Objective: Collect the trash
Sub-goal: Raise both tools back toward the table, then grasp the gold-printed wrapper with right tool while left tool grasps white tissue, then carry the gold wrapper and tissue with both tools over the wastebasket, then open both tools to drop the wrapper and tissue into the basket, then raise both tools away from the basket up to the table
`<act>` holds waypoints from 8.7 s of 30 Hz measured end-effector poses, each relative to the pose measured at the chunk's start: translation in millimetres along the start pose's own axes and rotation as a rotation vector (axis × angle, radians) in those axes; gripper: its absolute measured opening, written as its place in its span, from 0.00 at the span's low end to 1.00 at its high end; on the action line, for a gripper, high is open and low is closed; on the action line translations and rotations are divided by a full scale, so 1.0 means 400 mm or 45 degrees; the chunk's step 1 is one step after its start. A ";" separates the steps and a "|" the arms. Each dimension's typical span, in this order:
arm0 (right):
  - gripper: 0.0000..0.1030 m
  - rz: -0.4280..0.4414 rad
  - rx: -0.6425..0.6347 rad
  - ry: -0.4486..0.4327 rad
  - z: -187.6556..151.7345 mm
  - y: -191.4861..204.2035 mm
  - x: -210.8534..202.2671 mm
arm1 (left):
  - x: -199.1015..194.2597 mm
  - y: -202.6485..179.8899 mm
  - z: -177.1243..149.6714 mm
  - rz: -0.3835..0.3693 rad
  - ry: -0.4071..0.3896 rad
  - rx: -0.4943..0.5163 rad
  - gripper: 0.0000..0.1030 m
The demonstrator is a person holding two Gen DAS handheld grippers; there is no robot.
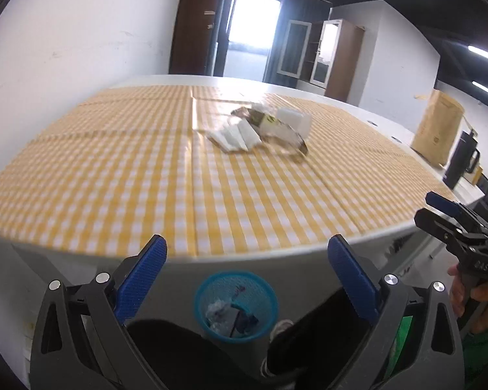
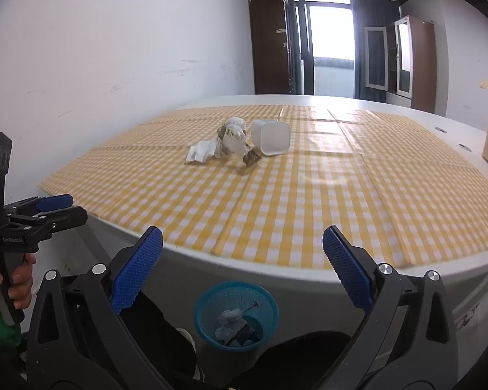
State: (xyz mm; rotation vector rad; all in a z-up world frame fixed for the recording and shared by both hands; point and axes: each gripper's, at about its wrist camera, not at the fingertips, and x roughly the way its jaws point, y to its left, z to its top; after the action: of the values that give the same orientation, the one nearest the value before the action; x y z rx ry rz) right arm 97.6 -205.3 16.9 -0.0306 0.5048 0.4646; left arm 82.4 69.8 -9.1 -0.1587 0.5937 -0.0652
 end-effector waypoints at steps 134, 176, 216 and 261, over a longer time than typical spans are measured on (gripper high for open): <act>0.07 0.232 0.083 0.807 -0.447 0.038 0.242 | 0.229 0.024 -0.344 -0.277 0.490 -0.079 0.05; 0.07 -0.047 0.250 1.367 -0.676 -0.059 0.902 | 0.897 0.154 -0.458 0.030 1.005 -0.468 0.05; 0.50 -0.064 0.211 1.213 -0.614 -0.048 0.825 | 0.818 0.144 -0.420 0.094 0.892 -0.424 0.31; 0.92 0.115 0.078 0.508 -0.359 0.021 0.141 | 0.140 -0.015 -0.275 0.024 0.300 0.006 0.94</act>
State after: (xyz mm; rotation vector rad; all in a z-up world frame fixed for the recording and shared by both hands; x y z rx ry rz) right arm 71.7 -194.4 -135.0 -0.0419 0.9149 0.5341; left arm 67.0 43.7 -128.8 -0.1416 0.8300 -0.0677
